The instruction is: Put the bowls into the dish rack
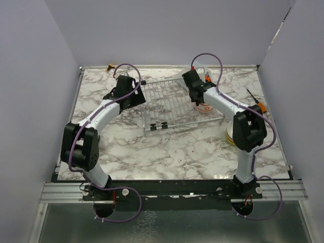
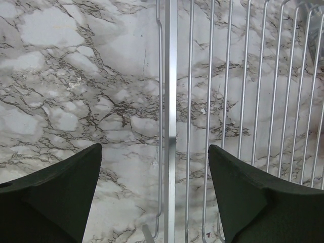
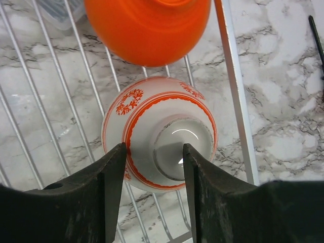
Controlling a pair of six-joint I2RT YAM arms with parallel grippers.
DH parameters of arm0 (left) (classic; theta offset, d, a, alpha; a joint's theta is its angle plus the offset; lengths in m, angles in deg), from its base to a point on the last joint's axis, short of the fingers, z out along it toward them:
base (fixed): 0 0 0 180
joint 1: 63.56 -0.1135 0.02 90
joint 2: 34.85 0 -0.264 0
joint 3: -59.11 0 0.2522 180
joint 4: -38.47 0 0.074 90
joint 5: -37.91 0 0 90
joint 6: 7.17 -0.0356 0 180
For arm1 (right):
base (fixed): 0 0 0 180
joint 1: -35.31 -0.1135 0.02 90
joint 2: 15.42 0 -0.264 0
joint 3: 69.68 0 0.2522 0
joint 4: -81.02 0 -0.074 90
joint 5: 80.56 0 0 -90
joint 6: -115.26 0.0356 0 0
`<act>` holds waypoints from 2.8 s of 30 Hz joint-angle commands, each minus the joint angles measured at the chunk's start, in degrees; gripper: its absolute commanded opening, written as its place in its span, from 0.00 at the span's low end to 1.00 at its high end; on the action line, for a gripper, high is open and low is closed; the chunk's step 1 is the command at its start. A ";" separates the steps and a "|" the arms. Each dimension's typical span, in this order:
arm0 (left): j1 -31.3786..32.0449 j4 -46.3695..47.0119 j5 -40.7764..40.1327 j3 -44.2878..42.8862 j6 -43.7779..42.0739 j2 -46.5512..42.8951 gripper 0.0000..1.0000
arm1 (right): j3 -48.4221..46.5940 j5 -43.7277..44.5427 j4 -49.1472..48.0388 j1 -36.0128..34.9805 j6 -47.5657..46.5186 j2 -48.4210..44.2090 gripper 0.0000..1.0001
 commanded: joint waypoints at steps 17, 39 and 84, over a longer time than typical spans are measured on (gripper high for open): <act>-0.32 -0.24 1.12 -2.10 0.97 -0.91 0.86 | -0.08 -6.83 -3.79 5.14 -2.67 -1.96 0.53; -0.50 -1.64 4.51 -9.89 -2.21 -3.12 0.90 | 24.93 -15.57 14.77 20.51 24.49 -35.53 0.69; -0.49 -1.65 5.15 -9.16 0.56 -3.49 0.90 | 23.88 -13.69 16.87 20.80 29.76 -39.57 0.00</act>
